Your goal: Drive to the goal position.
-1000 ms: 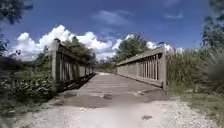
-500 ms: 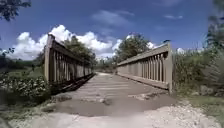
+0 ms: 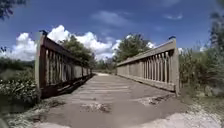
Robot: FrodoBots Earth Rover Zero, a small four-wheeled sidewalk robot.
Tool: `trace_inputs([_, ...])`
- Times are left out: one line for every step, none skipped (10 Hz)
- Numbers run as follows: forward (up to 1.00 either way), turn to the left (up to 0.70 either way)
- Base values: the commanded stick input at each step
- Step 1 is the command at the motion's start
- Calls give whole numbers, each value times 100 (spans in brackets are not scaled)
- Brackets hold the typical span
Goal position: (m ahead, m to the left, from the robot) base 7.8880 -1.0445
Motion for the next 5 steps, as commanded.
trace_inputs([50, 0])
trace_inputs([50, 0])
trace_inputs([50, 0])
trace_inputs([50, 0])
trace_inputs([50, 0])
